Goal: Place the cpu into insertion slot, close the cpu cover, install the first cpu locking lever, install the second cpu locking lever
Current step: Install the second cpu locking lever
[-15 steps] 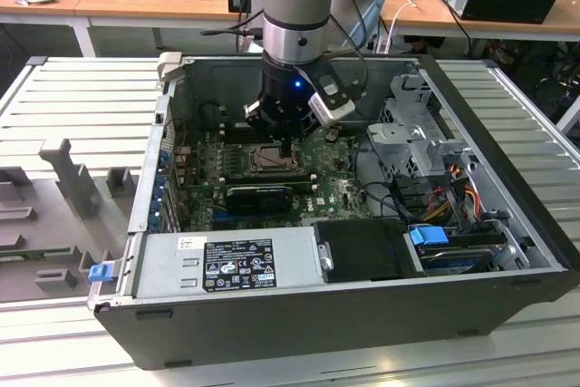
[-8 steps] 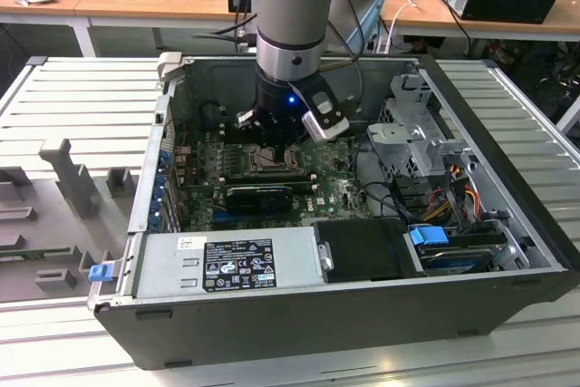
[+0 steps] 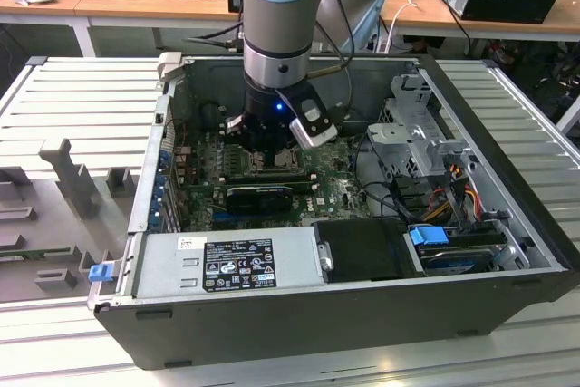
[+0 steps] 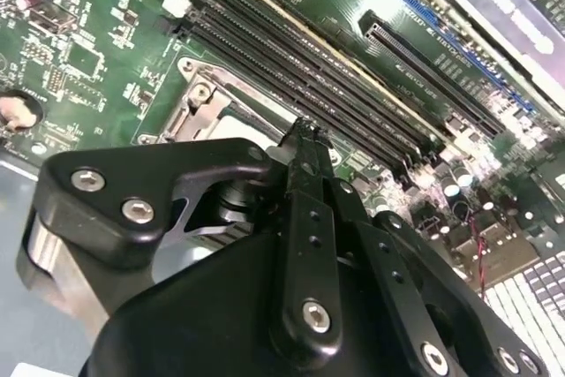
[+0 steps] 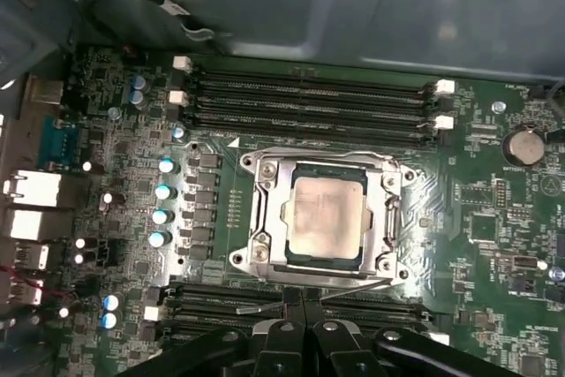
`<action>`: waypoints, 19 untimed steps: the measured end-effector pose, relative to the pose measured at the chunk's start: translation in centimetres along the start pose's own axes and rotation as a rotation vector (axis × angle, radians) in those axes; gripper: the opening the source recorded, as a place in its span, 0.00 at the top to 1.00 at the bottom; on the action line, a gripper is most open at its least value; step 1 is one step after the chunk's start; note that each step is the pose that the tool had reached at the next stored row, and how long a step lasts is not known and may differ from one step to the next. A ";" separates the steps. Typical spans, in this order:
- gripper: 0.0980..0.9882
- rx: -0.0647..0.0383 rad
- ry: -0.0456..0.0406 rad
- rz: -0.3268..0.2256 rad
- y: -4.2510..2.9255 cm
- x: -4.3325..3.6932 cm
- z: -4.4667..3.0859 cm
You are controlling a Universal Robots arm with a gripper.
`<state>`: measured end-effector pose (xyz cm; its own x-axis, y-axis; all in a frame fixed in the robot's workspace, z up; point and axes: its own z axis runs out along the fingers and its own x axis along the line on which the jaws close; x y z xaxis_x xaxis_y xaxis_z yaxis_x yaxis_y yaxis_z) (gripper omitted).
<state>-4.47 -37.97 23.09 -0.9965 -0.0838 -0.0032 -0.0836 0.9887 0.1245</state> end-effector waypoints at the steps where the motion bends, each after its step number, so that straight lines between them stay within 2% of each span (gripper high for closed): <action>1: 0.99 0.000 0.0000 0.000 -0.03 0.04 0.30; 3: 0.99 -0.002 0.0000 0.000 -0.06 0.41 0.71; 4: 0.99 -0.018 -0.0014 0.000 -0.05 1.02 0.78; 5: 0.99 -0.028 -0.0023 -0.001 -0.17 1.36 0.84; 7: 0.99 -0.040 -0.0033 -0.001 -0.45 1.58 0.95; 9: 0.99 -0.072 -0.0058 -0.002 -1.01 1.89 1.02; 11: 0.99 -0.091 -0.0075 -0.002 -1.33 2.00 1.07; 14: 0.99 -0.129 -0.0106 -0.003 -2.25 2.22 1.31; 19: 0.99 -0.152 -0.0127 -0.003 -2.60 2.30 1.81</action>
<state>-6.56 -40.51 20.96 -0.9963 -0.0840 -0.0162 -0.0852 0.9582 0.2731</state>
